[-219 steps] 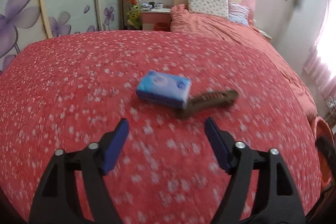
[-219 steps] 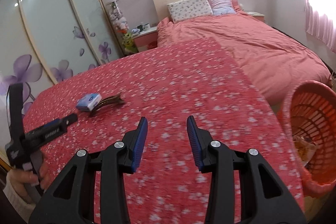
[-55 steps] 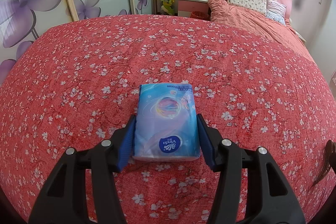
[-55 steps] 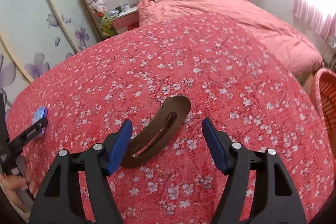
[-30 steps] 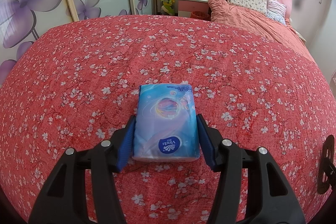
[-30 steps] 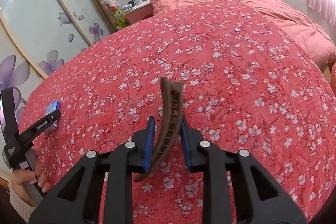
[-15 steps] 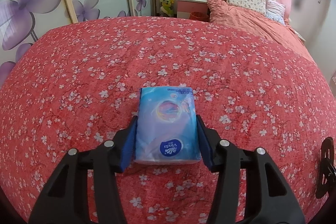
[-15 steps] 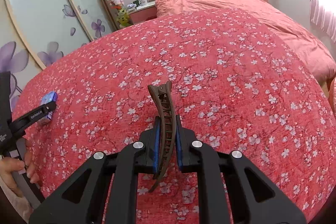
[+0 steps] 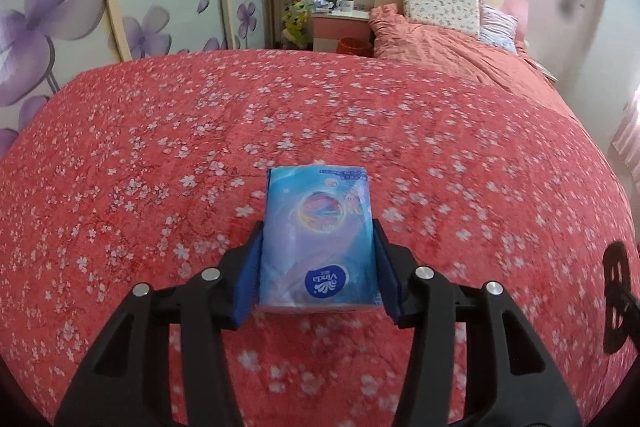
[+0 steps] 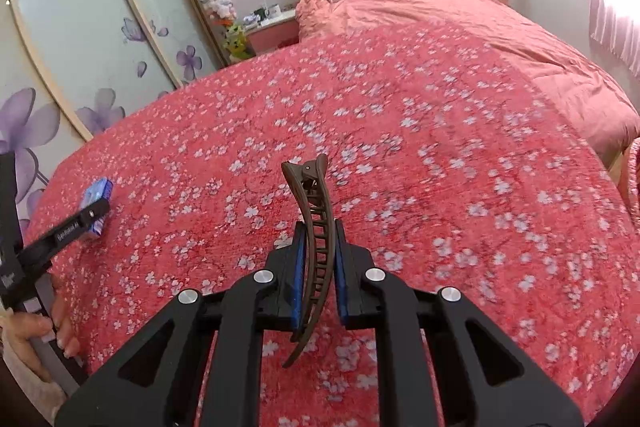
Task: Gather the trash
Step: 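Carry the tissue pack and hair clip over the orange basket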
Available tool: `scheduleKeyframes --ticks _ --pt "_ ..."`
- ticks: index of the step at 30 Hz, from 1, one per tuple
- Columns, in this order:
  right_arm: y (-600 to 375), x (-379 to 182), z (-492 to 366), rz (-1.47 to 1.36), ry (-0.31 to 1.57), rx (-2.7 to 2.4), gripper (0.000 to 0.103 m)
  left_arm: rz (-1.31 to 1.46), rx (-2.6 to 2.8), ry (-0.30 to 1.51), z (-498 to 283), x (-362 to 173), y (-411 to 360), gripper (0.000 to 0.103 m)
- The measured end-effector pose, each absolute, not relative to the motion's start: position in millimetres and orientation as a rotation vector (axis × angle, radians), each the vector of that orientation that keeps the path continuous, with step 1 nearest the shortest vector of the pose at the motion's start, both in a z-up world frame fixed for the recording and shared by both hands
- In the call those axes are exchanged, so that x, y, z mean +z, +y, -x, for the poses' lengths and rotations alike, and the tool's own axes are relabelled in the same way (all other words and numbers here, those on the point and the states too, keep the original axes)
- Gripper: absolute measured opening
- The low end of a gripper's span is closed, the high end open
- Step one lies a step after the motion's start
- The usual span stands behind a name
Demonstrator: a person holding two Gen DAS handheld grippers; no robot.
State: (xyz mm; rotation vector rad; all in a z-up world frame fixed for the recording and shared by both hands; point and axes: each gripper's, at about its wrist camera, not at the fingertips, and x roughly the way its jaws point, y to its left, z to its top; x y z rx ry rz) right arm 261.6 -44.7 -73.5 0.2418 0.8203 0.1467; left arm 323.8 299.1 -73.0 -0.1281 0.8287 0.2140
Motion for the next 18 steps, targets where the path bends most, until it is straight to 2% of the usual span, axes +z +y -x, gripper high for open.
scheduleKeyframes --ticks 7,18 --pt "-68 -46 -236 -0.269 0.744 0.138 0.013 0.084 0.162 0.779 -301 -43 263 0.050" --pt "-111 -3 -179 -0.208 0.609 0.032 0.013 0.031 -0.014 0.694 -258 14 164 0.050"
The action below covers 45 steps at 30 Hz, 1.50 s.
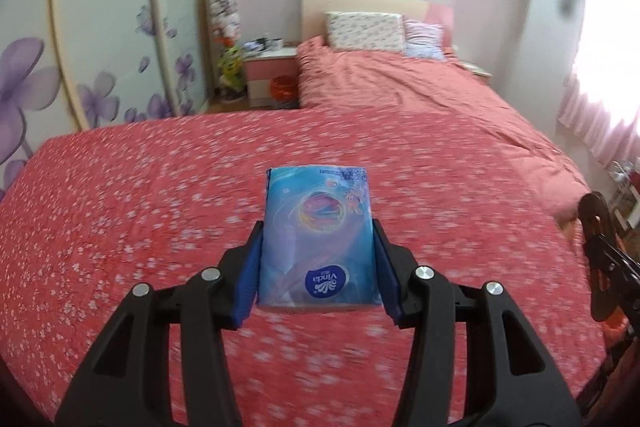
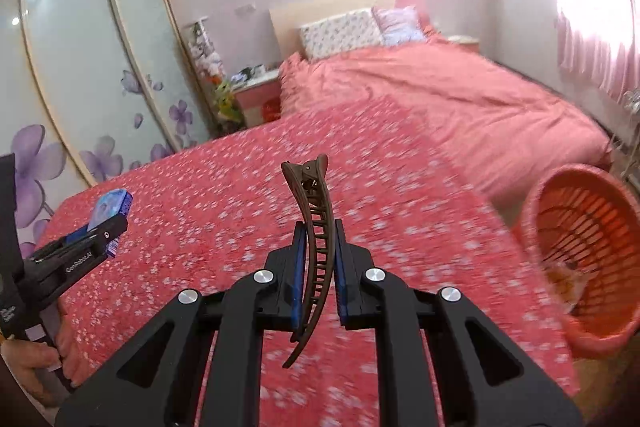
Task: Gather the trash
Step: 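Carry the tissue pack and hair clip over the orange basket, then open both tools to drop the tissue pack and hair clip into the basket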
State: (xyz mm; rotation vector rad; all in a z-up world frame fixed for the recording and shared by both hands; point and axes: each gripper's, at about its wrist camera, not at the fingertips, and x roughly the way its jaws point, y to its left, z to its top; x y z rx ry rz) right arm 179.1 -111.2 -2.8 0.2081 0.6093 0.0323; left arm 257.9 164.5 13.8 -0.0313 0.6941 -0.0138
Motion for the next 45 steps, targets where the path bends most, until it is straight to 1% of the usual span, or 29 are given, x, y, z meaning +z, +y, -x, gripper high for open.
scheduleKeyframes --ticks 10,22,24,26,30,31,33,34,35,36,39,45 --pt "-157 18 -136 -0.138 0.526 -0.142 0.013 -0.011 -0.181 0.658 -226 36 78 0.050" --pt "-214 26 -89 -0.175 0.460 -0.269 0.014 -0.056 -0.367 0.647 -187 38 -8 0.050" --pt "-223 27 -83 -0.189 0.449 -0.286 0.017 -0.063 -0.386 0.643 -183 38 -17 0.050" --pt "-228 26 -81 -0.194 0.437 -0.302 0.030 -0.071 -0.402 0.638 -179 39 -26 0.050" --pt "-237 27 -76 -0.195 0.420 -0.330 0.030 -0.083 -0.435 0.634 -173 40 -46 0.050" --pt "-240 27 -76 -0.196 0.418 -0.336 0.030 -0.086 -0.444 0.634 -171 40 -51 0.050" --pt "-244 23 -82 -0.186 0.438 -0.346 0.012 -0.085 -0.450 0.642 -171 38 -63 0.050" --pt "-247 21 -83 -0.189 0.440 -0.345 0.004 -0.082 -0.452 0.649 -174 37 -66 0.050" --pt "-254 18 -82 -0.204 0.445 -0.361 0.004 -0.077 -0.458 0.660 -175 34 -70 0.050" --pt "-257 15 -75 -0.212 0.445 -0.366 0.002 -0.071 -0.459 0.670 -177 31 -72 0.050" --pt "-274 12 -52 -0.198 0.416 -0.445 0.002 -0.096 -0.457 0.669 -177 25 -76 0.050" --pt "-298 11 -26 -0.241 0.400 -0.539 0.002 -0.113 -0.563 0.704 -176 12 -126 0.050"
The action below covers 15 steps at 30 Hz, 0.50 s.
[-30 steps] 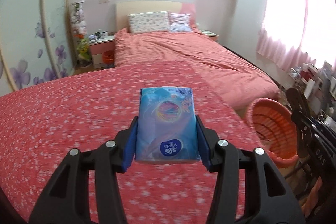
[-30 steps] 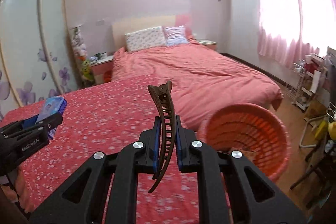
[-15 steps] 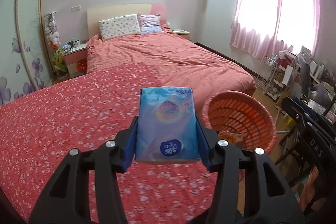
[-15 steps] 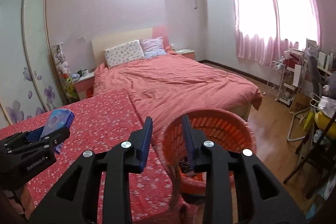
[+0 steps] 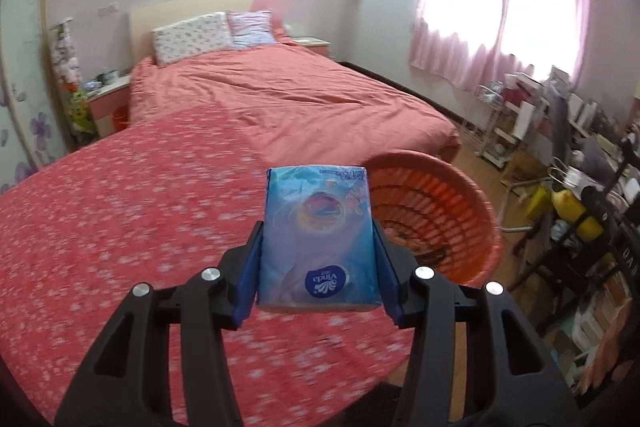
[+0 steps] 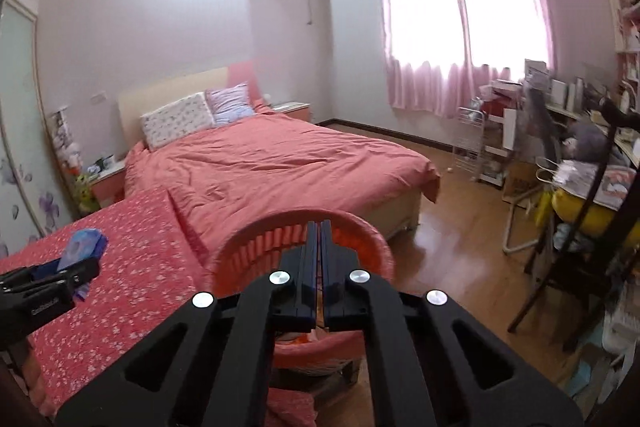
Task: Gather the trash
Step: 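Open both tools to drop the tissue pack and hair clip into the basket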
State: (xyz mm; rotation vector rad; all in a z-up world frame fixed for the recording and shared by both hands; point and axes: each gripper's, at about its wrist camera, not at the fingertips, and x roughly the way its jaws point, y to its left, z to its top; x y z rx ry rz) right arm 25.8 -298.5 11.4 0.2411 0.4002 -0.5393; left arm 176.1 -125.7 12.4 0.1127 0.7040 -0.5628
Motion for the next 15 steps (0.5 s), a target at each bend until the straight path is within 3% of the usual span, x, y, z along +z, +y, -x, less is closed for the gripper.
scheduleKeyframes --ticks 9,10,12,15 --pt "-326 -2 -24 -0.291 0.417 -0.550 0.006 -0.160 -0.695 0.732 -176 -8 -214 0.050" --pt "-330 -3 -23 -0.297 0.418 -0.553 0.009 -0.170 -0.702 0.742 -179 -13 -224 0.050" --pt "-337 -6 -23 -0.321 0.415 -0.557 0.030 -0.183 -0.713 0.760 -186 -22 -239 0.051" --pt "-341 -9 -22 -0.336 0.413 -0.564 0.040 -0.203 -0.698 0.801 -199 -37 -254 0.056"
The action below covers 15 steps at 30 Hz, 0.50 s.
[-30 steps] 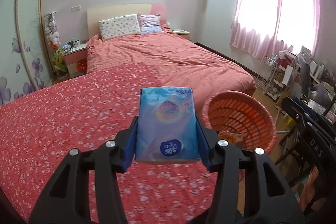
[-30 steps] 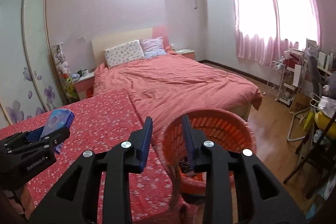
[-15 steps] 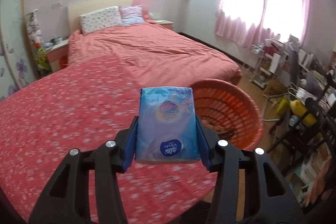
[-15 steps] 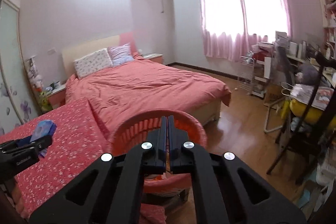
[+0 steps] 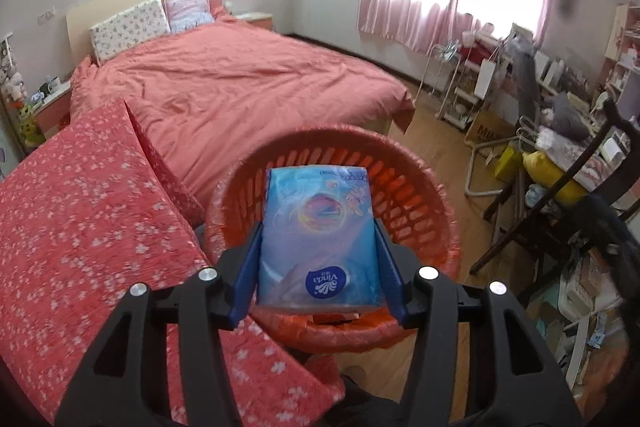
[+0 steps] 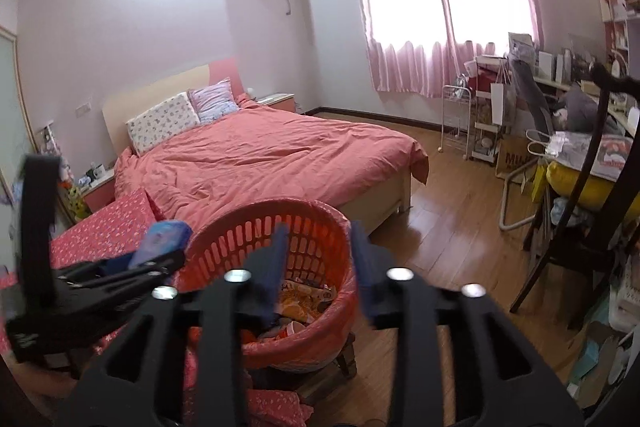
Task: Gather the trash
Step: 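Open both tools to drop the tissue pack and hair clip into the basket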
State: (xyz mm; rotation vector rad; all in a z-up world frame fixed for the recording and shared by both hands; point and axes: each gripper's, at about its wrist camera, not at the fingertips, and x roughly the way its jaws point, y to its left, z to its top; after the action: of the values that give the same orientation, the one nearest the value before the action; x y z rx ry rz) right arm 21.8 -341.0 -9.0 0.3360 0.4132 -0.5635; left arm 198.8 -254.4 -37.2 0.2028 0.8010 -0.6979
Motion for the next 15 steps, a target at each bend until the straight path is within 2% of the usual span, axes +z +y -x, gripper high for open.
scheduleKeyframes --ticks 2,7,10,12,15 --pt "-342 -10 -22 -0.340 0.418 -0.562 0.044 -0.199 -0.677 0.813 -206 -42 -255 0.068" --pt "-338 -8 -19 -0.332 0.408 -0.548 0.060 -0.169 -0.631 0.823 -213 -44 -237 0.070" --pt "-327 -3 -13 -0.317 0.384 -0.532 0.076 -0.149 -0.599 0.795 -204 -32 -208 0.071" --pt "-319 2 -9 -0.306 0.364 -0.522 0.089 -0.147 -0.575 0.761 -193 -21 -189 0.076" --pt "-299 13 -4 -0.263 0.344 -0.501 0.095 -0.153 -0.512 0.686 -169 -4 -152 0.084"
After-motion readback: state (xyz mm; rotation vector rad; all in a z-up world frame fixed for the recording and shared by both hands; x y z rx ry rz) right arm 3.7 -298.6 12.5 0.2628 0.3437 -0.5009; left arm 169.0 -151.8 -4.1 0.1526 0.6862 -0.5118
